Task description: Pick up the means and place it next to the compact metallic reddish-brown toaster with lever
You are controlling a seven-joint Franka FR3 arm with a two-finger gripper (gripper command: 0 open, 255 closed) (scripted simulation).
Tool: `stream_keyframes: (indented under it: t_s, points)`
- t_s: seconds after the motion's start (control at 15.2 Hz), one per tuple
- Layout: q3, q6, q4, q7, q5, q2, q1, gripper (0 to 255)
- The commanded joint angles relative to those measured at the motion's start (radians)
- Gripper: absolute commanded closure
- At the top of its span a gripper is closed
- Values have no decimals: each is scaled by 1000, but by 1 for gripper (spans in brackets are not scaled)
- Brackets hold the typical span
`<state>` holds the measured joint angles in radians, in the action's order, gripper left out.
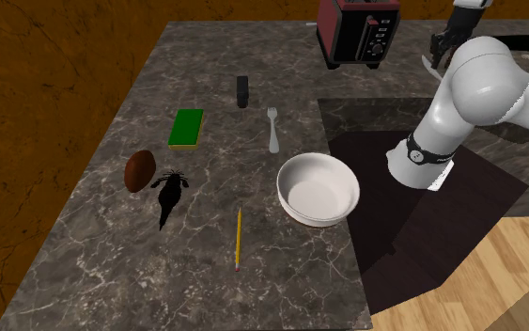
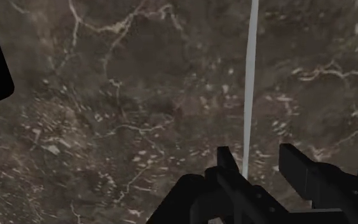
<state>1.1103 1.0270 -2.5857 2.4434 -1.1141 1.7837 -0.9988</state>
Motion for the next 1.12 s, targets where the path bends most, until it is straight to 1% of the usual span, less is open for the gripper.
stream_keyframes:
  t_s: [0.0, 0.26, 0.53, 1.06]
  points:
    - [0, 0, 0, 0, 0, 0, 0, 0]
    - [0, 0, 0, 0, 0, 0, 0, 0]
    - [-108, -26, 105, -19, 104, -77, 79, 0]
    - [-108, -26, 105, -18, 104, -77, 79, 0]
